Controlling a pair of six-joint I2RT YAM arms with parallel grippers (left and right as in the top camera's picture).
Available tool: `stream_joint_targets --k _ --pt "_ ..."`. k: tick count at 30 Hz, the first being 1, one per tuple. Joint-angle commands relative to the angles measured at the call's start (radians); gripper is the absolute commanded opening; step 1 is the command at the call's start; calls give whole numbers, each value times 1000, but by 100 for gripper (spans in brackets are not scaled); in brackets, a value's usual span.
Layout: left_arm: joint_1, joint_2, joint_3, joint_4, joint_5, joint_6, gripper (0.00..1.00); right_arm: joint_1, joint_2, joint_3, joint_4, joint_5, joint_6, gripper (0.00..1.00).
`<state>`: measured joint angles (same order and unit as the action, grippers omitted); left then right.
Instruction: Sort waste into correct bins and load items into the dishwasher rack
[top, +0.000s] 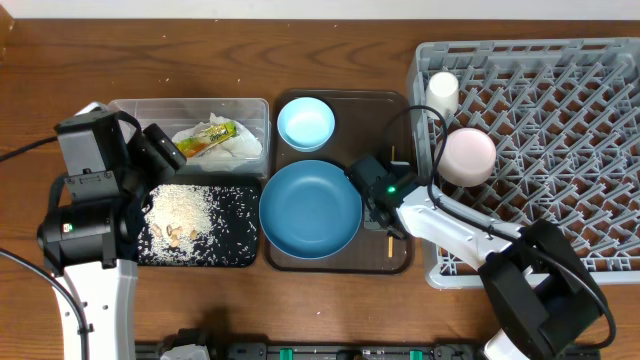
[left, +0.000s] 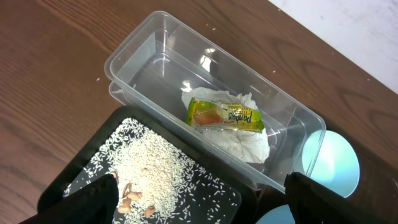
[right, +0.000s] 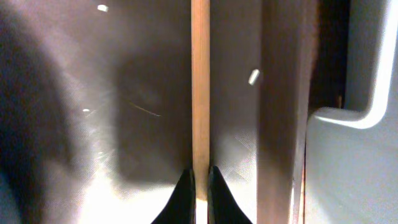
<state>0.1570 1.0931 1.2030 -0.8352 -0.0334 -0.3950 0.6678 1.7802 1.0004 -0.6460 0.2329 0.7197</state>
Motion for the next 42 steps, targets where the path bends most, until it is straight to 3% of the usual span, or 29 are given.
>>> stream_joint_targets --k 1,10,19,38,42 --pt "5 4 11 -2 -12 6 88 -12 -53 77 0 1 -113 1" --pt "5 4 11 -2 -12 6 88 -56 -280 208 -90 -1 -274 1" --pt "5 4 11 -2 -12 6 88 -251 -379 200 -323 -20 -410 1" --pt "5 4 11 -2 -12 6 88 -331 -354 62 -200 -80 -451 1" --pt "5 4 11 -2 -12 6 88 -331 -354 62 -203 -81 -451 20"
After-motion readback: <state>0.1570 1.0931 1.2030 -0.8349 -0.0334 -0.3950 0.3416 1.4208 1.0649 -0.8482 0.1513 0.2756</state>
